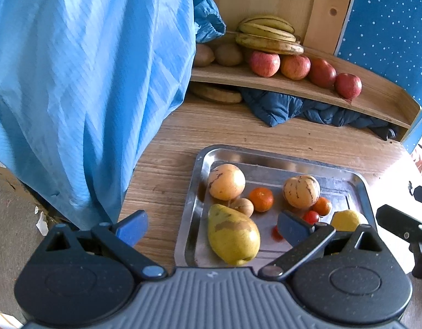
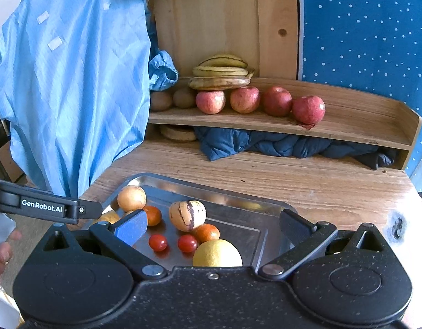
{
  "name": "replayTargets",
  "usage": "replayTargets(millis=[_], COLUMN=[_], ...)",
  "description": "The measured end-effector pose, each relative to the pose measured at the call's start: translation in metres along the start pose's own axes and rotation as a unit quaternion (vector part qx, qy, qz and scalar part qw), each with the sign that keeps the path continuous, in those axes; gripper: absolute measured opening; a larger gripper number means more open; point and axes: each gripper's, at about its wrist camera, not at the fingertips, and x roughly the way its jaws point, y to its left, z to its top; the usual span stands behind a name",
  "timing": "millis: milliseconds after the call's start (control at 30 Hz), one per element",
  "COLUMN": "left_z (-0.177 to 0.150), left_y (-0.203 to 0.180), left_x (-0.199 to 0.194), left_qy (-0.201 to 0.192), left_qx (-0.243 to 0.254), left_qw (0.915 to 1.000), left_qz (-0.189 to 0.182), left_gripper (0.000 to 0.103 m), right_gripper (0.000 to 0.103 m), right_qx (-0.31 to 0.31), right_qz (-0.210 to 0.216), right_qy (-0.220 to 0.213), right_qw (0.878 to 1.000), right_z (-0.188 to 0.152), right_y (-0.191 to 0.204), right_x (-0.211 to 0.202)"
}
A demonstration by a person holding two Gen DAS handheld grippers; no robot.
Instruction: Organize fruits
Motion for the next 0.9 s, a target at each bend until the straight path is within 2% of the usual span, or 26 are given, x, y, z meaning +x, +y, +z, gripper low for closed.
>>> replayTargets(millis=[367, 900], left_z=[-0.007, -0.007], left_y=[0.020, 0.024], left_x=[-0.016, -0.014], left_qy=[-0.008, -0.010], left_qx=[0.008, 0.024], left_qw=[0.9999, 0.9992], left_qz=[-0.011, -0.032], left_gripper=[0.102, 0.102], right_gripper=[0.102, 0.102], right_qx=[0.031, 0.041], right_qz=[-0.037, -0.056], right_qy=[-0.009, -0.010], right_qw=[0.999, 0.998], right_z=[-0.008, -0.011], right_y=[0.017, 0.032], right_x=[-0.012, -0.020])
